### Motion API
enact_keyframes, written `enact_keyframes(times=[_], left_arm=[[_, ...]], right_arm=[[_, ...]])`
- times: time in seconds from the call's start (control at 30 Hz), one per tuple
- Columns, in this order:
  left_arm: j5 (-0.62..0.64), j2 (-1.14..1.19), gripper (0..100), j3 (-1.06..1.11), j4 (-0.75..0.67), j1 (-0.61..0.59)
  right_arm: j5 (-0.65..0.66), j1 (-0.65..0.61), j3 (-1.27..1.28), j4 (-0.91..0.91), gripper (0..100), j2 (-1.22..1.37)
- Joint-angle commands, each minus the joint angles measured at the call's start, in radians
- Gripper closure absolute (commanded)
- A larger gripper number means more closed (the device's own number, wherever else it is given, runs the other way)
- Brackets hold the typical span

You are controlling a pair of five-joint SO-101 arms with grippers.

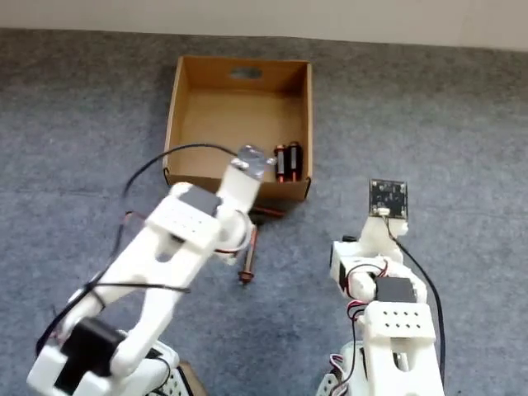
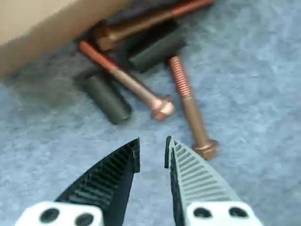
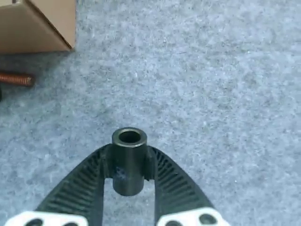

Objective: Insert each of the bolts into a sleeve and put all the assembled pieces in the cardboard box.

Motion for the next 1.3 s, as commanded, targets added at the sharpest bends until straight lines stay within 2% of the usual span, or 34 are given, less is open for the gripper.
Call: enact_keyframes(times=[0.0,0.1,0.17,0.47,0.73,0.83,0.87,1.1,1.27], left_arm=[[0.17,0.056,88,-0.076,0.009,0.081],[0.341,0.097,88,-0.081,-0.005,0.113],[0.39,0.124,88,-0.077,-0.041,0.11],[0.39,0.269,88,-0.081,-0.133,0.116],[0.388,0.338,89,-0.119,-0.091,0.065],[0.388,0.337,96,-0.133,-0.043,0.022],[0.384,0.334,100,-0.133,-0.028,0.015],[0.212,0.331,99,-0.131,0.092,0.061],[0.017,0.331,99,-0.131,0.109,0.096]], right_arm=[[-0.009,0.008,-0.004,-0.021,99.4,-0.018],[-0.009,0.008,-0.004,-0.021,99.4,-0.018],[-0.009,0.008,-0.004,-0.021,99.4,-0.018],[-0.009,0.008,-0.007,-0.019,99.4,-0.018],[-0.009,0.008,-0.007,-0.019,99.4,-0.018],[-0.009,0.007,-0.005,-0.019,99.4,-0.018],[-0.009,0.007,-0.005,-0.019,99.4,-0.018],[-0.009,0.005,-0.001,-0.019,99.4,-0.018],[-0.009,0.005,0.001,-0.015,99.4,-0.018]])
